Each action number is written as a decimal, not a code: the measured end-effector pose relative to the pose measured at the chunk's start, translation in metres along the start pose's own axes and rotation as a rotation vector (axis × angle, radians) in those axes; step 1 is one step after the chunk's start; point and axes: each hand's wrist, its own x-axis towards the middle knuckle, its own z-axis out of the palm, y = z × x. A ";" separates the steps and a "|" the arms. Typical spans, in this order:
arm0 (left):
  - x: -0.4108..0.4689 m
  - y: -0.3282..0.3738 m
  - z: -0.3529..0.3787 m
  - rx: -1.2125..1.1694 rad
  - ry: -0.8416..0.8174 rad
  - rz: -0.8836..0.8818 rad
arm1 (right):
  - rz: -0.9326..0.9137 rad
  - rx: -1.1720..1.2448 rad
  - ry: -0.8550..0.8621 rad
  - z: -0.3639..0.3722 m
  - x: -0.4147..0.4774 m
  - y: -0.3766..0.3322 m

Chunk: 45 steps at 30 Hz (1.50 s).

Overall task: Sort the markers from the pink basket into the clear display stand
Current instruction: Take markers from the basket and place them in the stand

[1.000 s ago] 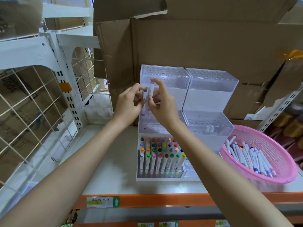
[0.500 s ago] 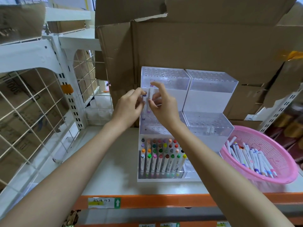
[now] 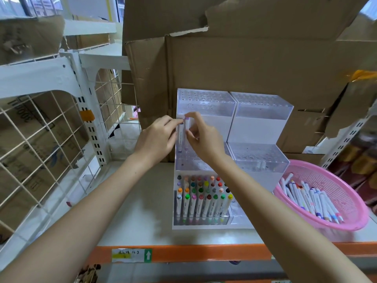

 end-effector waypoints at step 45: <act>-0.007 0.180 0.076 0.081 -0.405 0.229 | 0.338 -0.393 -0.133 -0.139 -0.135 0.090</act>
